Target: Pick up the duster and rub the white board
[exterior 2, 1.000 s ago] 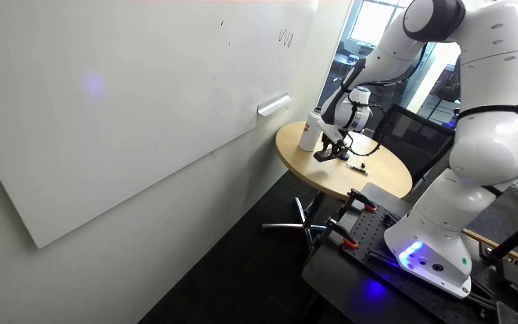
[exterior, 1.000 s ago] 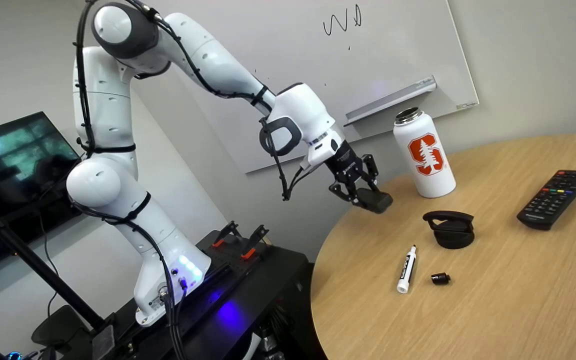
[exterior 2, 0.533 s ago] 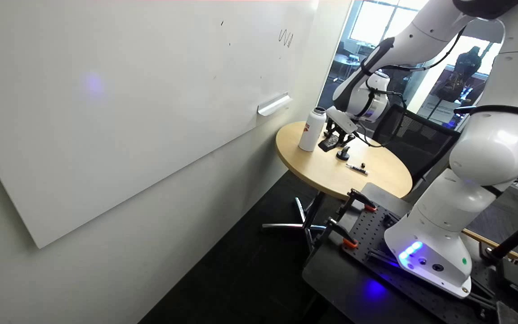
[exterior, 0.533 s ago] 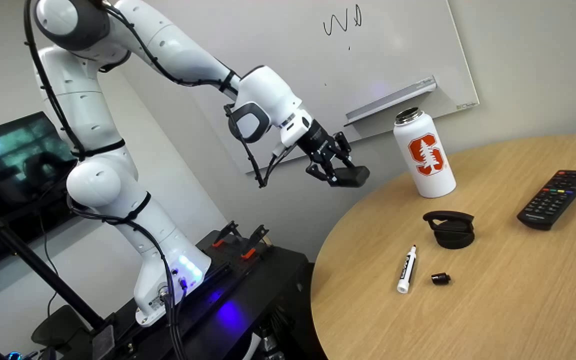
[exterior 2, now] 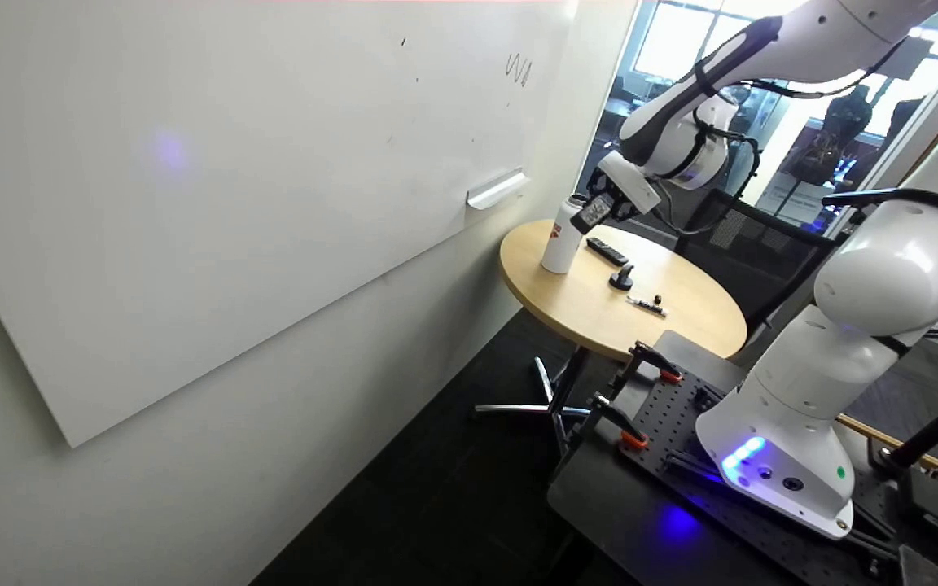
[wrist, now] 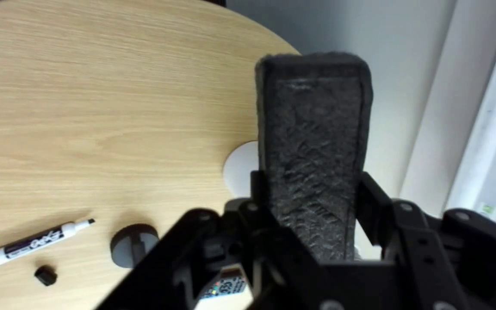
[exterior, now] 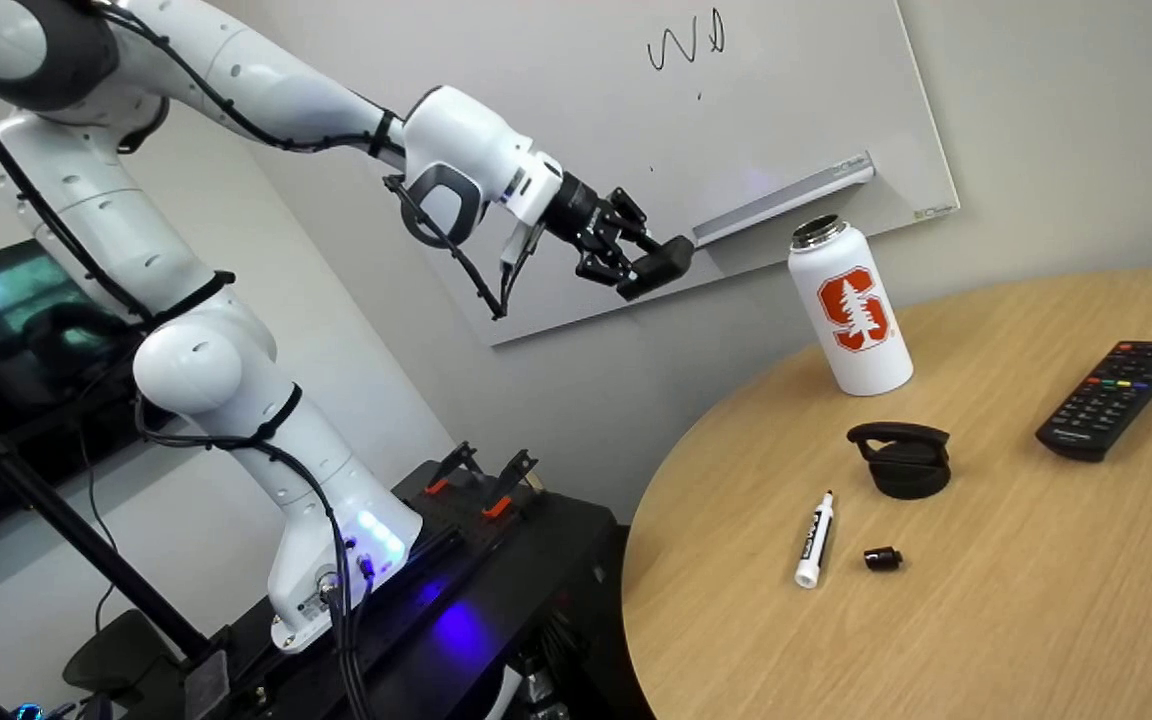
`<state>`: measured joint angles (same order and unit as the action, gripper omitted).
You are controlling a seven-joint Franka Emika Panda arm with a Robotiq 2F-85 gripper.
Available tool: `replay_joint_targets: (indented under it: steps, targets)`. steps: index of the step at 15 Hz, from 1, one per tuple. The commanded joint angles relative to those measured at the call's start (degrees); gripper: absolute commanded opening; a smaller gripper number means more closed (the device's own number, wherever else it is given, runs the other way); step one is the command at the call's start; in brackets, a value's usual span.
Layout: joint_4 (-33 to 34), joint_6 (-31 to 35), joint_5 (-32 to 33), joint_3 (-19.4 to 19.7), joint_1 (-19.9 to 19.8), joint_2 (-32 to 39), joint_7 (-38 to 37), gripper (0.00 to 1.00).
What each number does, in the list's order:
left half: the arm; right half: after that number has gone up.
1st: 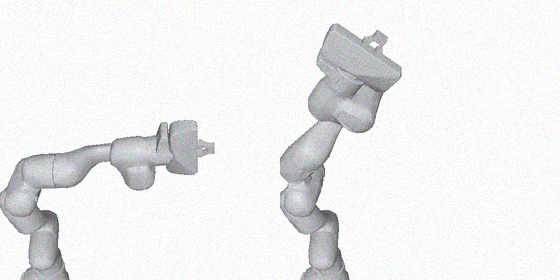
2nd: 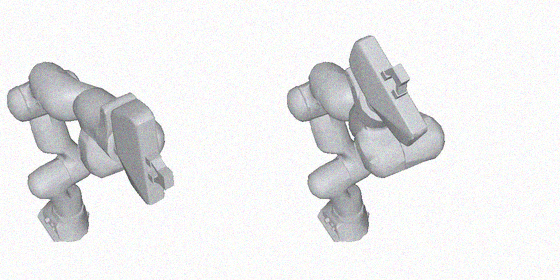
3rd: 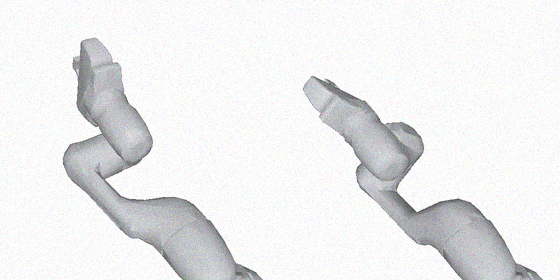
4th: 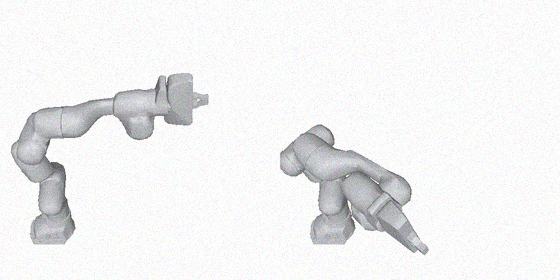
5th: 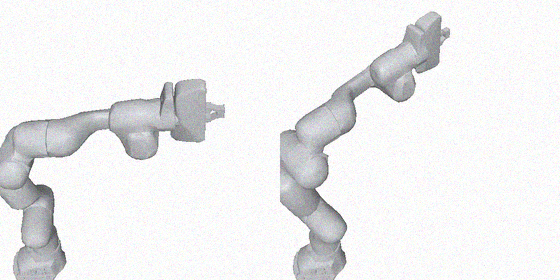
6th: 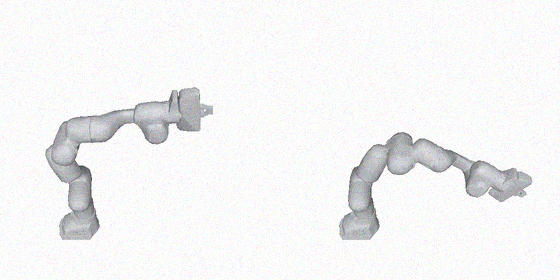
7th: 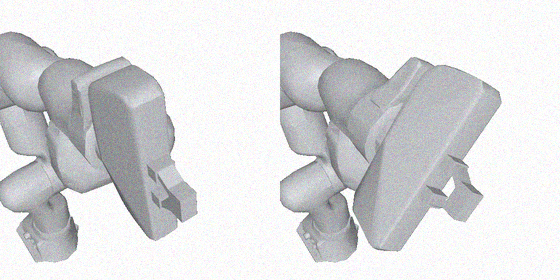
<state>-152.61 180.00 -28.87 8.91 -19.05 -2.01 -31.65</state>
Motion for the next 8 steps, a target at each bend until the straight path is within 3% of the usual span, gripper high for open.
replay_joint_targets:
  steps: [1,3,4,5,8]
  targets:
    - [-2.4,0.1,-2.8,0.1,2.7,-8.8,5.1,0.27]
    - [-1.9,-0.2,-2.0,1.3,3.8,-9.5,7.0,0.27]
    - [-0.4,0.0,-0.3,1.3,3.3,-6.8,3.8,0.27]
    - [-0.5,0.0,-0.2,1.4,3.5,-7.3,4.1,0.52]
    - [-0.5,0.0,-0.2,1.5,3.5,-6.8,4.1,0.52]
